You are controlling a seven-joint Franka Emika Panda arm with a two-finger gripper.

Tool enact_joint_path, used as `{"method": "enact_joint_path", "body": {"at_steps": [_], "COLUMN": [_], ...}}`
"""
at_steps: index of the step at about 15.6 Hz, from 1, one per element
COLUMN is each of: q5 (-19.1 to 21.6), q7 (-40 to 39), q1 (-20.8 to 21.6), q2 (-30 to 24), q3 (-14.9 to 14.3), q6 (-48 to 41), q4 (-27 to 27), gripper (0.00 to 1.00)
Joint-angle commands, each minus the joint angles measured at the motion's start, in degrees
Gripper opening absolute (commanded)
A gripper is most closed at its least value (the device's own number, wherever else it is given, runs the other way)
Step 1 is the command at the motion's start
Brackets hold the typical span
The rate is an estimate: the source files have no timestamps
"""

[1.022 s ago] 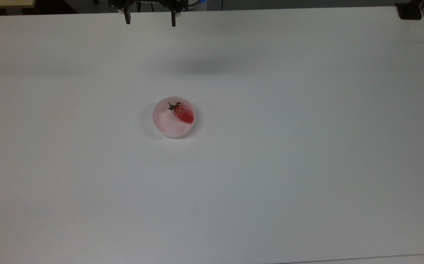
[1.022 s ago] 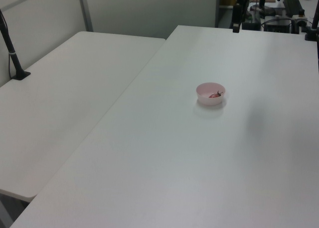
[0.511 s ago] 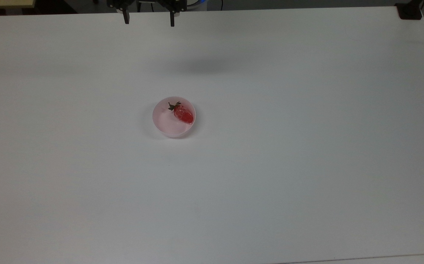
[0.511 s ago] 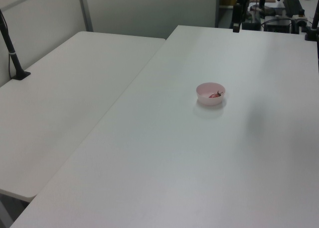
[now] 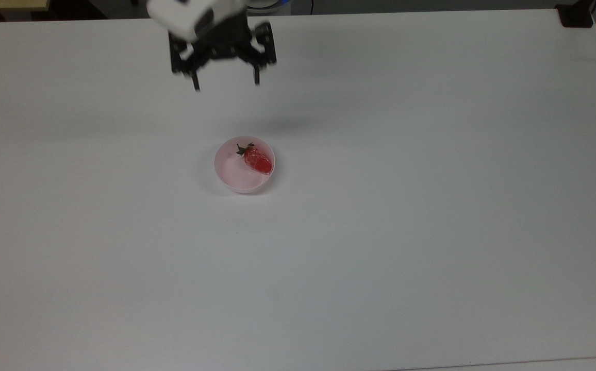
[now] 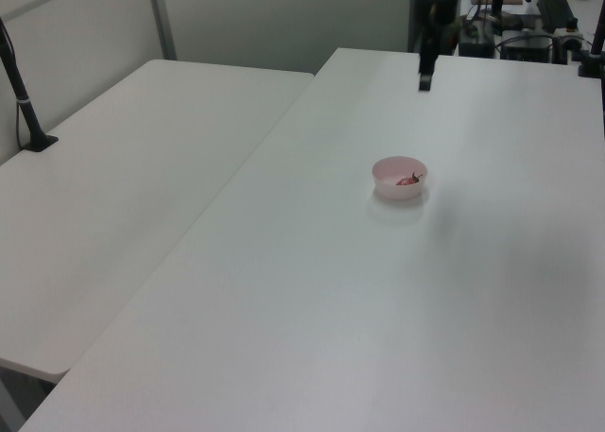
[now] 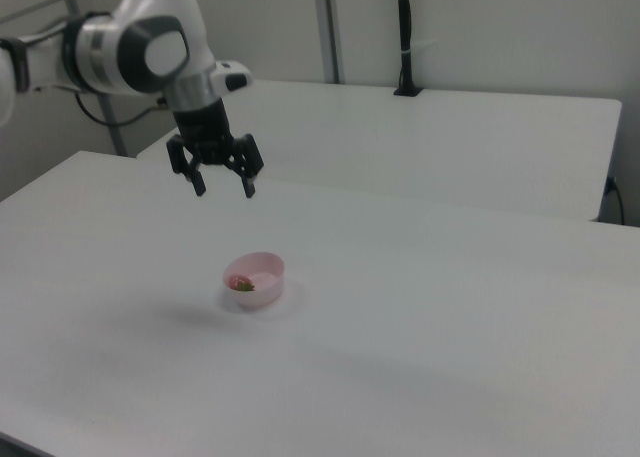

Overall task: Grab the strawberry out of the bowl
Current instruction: 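Move the open gripper over the pink bowl and lower it inside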

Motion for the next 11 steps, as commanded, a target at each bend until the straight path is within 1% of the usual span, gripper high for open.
{"method": "enact_joint_path", "body": {"at_steps": [1,3,6,9,11], "q5": [0.33,0.50,0.94,0.94,0.94], "q7": [-2.82,-3.61,-3.70,-3.53,-2.91], "q1": [2.72,2.63,2.54,2.54,2.54], "q2": [6.62,7.59,9.43,12.86,13.75], "q3": [-1.36,-1.36,-2.59,-2.68,-2.68], "q6": [3.40,3.05,3.31,4.09,5.85], "q4": [0.41,-0.20,-0.56,-0.03,-0.47], "gripper": [1.00,1.00,1.00,0.95,0.92]}}
